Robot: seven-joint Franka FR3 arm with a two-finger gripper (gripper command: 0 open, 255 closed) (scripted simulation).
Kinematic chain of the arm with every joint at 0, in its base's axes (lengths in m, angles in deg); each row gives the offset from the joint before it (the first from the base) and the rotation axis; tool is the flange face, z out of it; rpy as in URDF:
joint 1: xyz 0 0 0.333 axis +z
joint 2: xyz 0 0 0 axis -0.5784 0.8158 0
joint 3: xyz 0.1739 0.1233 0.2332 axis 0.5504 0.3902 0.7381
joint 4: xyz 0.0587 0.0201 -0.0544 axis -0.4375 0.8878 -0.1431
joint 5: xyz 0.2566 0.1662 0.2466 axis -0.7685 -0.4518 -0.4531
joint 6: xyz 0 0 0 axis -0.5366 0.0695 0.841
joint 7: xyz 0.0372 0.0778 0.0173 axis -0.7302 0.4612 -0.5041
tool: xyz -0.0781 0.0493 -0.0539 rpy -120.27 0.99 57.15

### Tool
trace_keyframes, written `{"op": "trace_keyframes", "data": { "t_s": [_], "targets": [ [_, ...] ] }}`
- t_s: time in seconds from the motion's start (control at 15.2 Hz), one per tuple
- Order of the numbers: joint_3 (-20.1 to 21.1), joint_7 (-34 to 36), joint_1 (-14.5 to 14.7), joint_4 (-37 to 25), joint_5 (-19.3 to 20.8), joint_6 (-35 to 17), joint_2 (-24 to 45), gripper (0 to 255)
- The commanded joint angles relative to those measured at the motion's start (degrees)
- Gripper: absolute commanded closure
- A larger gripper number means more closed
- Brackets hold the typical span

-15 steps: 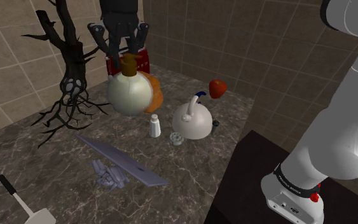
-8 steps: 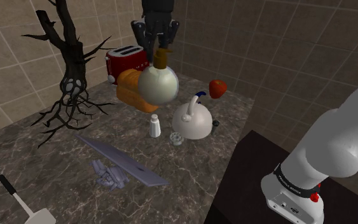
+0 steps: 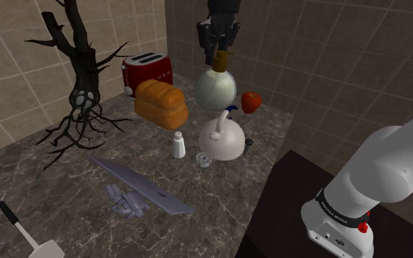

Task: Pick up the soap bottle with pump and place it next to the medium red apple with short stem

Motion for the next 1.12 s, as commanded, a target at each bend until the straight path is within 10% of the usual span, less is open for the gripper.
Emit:
{"op": "trace_keyframes", "data": {
  "t_s": [0.0,1.06],
  "targets": [
    [-2.14,-3.13,-0.77,2.54,-0.23,0.09,-2.46,255],
    [-19.02,-25.80,-7.67,8.85,4.56,2.10,-9.04,255]
  ]
}}
